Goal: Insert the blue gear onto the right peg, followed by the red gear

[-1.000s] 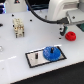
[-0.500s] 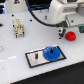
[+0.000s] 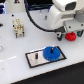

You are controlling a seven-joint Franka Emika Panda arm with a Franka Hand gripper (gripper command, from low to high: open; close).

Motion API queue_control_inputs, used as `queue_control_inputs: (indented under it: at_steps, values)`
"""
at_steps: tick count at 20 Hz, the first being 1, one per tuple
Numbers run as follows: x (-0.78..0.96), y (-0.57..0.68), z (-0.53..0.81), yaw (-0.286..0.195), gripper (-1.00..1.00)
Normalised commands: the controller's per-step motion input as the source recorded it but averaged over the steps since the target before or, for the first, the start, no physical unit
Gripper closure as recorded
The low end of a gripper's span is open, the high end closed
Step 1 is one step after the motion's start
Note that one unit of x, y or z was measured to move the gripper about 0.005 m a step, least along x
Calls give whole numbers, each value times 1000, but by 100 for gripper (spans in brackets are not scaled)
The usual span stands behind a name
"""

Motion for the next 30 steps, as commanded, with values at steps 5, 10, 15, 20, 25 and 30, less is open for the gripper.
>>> queue_control_inputs:
  at_steps: [5,10,15,20,25,30]
  values:
    - [-216,18,-94,0,100]
    - [-145,-16,-23,0,100]
    - [-74,42,78,0,100]
    - [135,-32,506,0,100]
    - [289,-103,609,0,100]
    - [420,-258,510,0,100]
